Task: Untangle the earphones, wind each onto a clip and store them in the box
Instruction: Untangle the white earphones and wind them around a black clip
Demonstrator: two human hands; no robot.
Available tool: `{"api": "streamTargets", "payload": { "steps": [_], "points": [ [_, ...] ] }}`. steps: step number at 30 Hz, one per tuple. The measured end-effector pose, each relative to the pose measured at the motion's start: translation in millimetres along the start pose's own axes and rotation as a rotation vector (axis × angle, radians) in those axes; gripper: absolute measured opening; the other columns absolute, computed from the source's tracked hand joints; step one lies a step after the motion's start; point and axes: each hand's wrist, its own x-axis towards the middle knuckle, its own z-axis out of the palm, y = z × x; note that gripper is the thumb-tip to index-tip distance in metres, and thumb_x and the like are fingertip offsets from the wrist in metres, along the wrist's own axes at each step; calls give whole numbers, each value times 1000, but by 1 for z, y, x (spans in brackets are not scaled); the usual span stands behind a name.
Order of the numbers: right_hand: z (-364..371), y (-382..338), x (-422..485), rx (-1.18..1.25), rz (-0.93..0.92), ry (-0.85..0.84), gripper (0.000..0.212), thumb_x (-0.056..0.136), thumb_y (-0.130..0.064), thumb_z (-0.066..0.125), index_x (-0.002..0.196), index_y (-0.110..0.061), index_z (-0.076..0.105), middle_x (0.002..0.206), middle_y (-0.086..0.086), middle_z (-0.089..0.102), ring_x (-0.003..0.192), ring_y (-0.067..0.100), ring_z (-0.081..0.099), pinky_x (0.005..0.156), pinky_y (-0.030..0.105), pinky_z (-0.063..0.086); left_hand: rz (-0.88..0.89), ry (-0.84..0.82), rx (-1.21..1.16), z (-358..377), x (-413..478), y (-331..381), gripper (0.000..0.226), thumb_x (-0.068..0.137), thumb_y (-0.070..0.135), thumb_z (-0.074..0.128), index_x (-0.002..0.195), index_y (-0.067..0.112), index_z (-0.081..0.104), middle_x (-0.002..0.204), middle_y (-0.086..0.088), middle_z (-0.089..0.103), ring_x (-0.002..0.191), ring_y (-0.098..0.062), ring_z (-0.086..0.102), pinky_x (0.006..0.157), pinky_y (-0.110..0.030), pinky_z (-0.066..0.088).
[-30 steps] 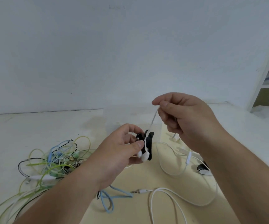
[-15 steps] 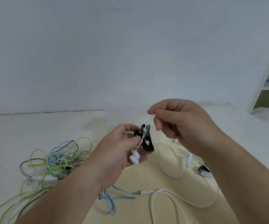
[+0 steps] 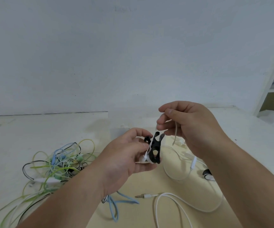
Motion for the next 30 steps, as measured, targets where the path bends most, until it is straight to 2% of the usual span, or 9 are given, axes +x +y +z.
{"api": "streamTargets", "payload": {
  "steps": [3,5,11,16,20,23,26,28,30],
  "points": [
    [-1,1,0,-10,1,65,19,98,-3,52,94,-6,70,66,5,69,59,17,66,53,23,51,22,52,37,-1,1,1,26,97,-2,45,102,12,66,87,-10,63,70,-26,58,63,-36,52],
    [-2,1,1,-29,-5,90,19,97,-2,53,91,-6,71,63,4,67,53,16,61,50,24,47,35,96,66,-2,2,2,29,97,-1,44,100,16,68,84,-6,63,64,-22,55,60,-33,46],
    [-9,2,7,-57,31,179,21,92,2,53,86,-6,72,57,5,59,42,14,34,39,19,28,118,111,133,0,1,0,26,98,0,48,105,16,67,87,-2,65,70,-17,57,66,-30,49],
    [-16,2,9,-98,15,209,22,91,1,54,85,-8,73,59,6,55,40,10,32,39,18,27,210,102,179,-5,0,1,25,99,1,50,111,15,66,92,-5,69,82,-14,65,77,-31,56],
    [-17,8,13,-154,42,206,23,92,0,55,85,-10,74,60,5,57,39,9,33,39,18,27,275,45,193,-6,-1,2,27,98,-3,51,111,14,67,99,-13,72,84,-16,69,80,-31,57],
    [-16,15,14,-219,80,135,23,93,-2,56,83,-13,74,60,4,60,45,12,36,44,21,31,314,17,112,-6,0,3,23,89,2,61,107,13,70,100,-16,72,84,-19,70,76,-27,56],
    [-9,20,10,-340,118,-16,23,94,-6,59,77,-15,72,58,2,61,47,12,38,46,22,31,347,19,15,-7,1,6,30,79,6,62,108,9,68,96,-14,73,83,-21,70,77,-29,57],
    [-2,21,3,-451,115,-138,23,95,-11,60,75,-16,71,54,-1,58,44,10,37,45,21,29,375,80,-10,-8,2,8,29,82,-4,66,108,8,65,94,-14,74,84,-23,71,79,-32,59],
    [6,21,-5,-550,99,-299,23,97,-15,56,79,-16,71,53,-5,54,45,10,36,45,21,29,402,190,40,-12,4,9,25,88,-6,63,108,9,65,93,-12,75,87,-23,71,84,-37,58]
  ]
}}
